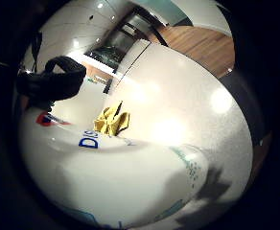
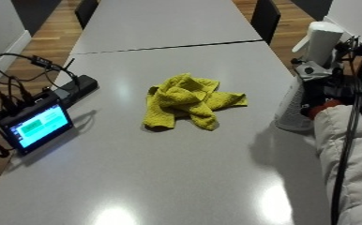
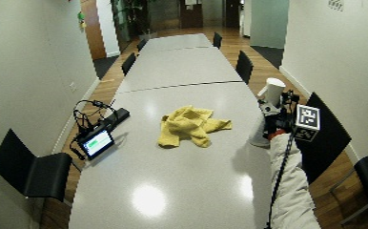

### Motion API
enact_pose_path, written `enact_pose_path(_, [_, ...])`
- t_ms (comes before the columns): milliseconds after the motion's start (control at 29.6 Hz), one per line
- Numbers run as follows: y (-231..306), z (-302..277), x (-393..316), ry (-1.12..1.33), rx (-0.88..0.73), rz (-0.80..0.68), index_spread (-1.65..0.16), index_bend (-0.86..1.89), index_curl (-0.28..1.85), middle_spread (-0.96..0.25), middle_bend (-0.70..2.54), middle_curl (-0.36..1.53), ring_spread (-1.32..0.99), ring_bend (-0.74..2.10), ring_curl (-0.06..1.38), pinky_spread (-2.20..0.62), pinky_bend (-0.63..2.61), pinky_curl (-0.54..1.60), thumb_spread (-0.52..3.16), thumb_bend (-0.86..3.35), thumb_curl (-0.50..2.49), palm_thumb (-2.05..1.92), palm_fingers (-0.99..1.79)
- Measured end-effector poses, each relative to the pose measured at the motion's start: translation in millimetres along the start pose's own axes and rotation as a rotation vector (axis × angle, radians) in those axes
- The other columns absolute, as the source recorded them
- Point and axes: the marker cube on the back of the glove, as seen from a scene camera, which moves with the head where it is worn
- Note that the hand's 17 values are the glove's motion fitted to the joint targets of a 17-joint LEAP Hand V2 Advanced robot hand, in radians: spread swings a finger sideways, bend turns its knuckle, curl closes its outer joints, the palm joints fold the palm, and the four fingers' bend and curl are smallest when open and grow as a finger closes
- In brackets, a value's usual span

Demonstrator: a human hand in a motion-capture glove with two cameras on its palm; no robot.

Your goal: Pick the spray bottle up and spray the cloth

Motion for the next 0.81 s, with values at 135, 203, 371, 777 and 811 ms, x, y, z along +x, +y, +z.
enact_pose_path(135, [-14,-7,-6,0.055,-0.005,-0.018,-0.27,0.20,0.38,-0.13,0.49,0.47,-0.16,0.59,0.44,-0.23,0.40,0.40,0.35,0.06,0.56,1.17,1.14])
enact_pose_path(203, [-18,-10,-11,0.140,-0.027,-0.043,-0.26,0.19,0.39,-0.13,0.48,0.47,-0.16,0.58,0.44,-0.24,0.39,0.40,0.33,0.04,0.57,1.18,1.14])
enact_pose_path(371, [-32,5,-43,0.420,-0.147,-0.154,-0.26,0.18,0.41,-0.12,0.47,0.49,-0.16,0.57,0.45,-0.24,0.38,0.41,0.30,0.02,0.60,1.20,1.15])
enact_pose_path(777, [-42,47,-92,0.916,-0.324,-0.348,-0.25,0.17,0.44,-0.12,0.45,0.51,-0.16,0.55,0.47,-0.25,0.37,0.42,0.25,-0.02,0.64,1.21,1.17])
enact_pose_path(811, [-42,49,-92,0.952,-0.326,-0.356,-0.25,0.17,0.45,-0.12,0.45,0.51,-0.16,0.55,0.47,-0.25,0.37,0.43,0.25,-0.02,0.64,1.21,1.17])
